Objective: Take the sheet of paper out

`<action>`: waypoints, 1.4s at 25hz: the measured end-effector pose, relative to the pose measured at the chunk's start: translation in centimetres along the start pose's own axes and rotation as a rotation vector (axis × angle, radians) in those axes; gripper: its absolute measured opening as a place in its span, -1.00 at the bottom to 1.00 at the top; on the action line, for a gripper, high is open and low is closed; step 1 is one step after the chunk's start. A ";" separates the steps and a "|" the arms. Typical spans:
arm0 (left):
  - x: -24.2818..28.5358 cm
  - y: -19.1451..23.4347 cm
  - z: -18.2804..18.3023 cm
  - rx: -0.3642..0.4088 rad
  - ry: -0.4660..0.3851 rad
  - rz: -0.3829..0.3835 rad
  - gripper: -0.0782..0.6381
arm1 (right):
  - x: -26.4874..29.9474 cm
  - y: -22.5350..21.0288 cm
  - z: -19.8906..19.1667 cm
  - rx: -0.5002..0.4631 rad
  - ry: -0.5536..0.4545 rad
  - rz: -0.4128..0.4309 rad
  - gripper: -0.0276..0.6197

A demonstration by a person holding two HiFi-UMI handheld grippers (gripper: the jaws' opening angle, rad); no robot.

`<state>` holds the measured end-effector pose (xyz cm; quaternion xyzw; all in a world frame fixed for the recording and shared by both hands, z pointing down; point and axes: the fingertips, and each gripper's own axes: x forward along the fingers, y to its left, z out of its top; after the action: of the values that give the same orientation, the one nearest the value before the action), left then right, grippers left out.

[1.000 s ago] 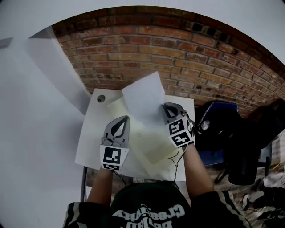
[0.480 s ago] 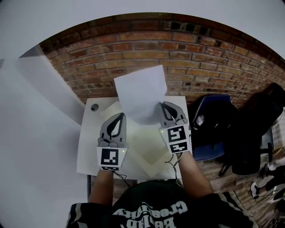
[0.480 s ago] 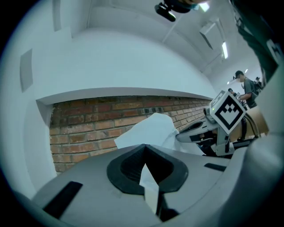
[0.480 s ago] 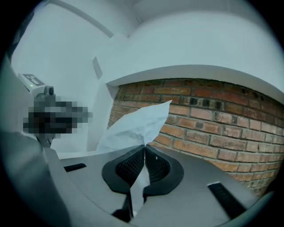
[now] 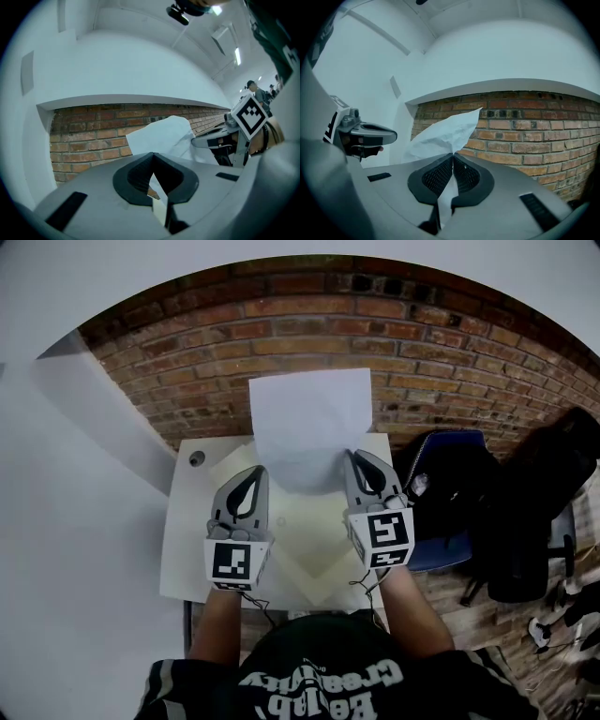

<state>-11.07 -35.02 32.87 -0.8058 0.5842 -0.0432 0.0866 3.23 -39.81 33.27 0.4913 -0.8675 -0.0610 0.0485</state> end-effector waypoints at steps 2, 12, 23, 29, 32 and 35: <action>0.0 -0.1 0.0 -0.010 0.001 0.004 -0.78 | -0.4 -0.2 -0.1 0.008 -0.013 -0.006 -0.93; -0.1 -1.5 -0.8 -0.006 0.017 -0.020 -0.78 | -1.7 -1.0 -0.9 0.043 -0.027 -0.006 -0.93; 0.1 -2.7 -0.6 0.009 0.022 -0.044 -0.78 | -2.3 -1.2 -0.8 0.048 -0.036 0.005 -0.93; 0.0 -2.8 -0.6 0.012 0.024 -0.045 -0.78 | -2.6 -1.1 -0.8 0.052 -0.041 0.010 -0.93; 0.1 -2.8 -0.6 0.014 0.023 -0.047 -0.78 | -2.5 -1.0 -0.6 0.045 -0.044 0.017 -0.93; 0.1 -2.8 -0.5 0.021 0.019 -0.049 -0.78 | -2.5 -0.9 -0.5 0.038 -0.047 0.021 -0.93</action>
<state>-8.54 -34.32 33.83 -0.8184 0.5648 -0.0592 0.0884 5.37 -38.12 33.54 0.4813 -0.8746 -0.0558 0.0194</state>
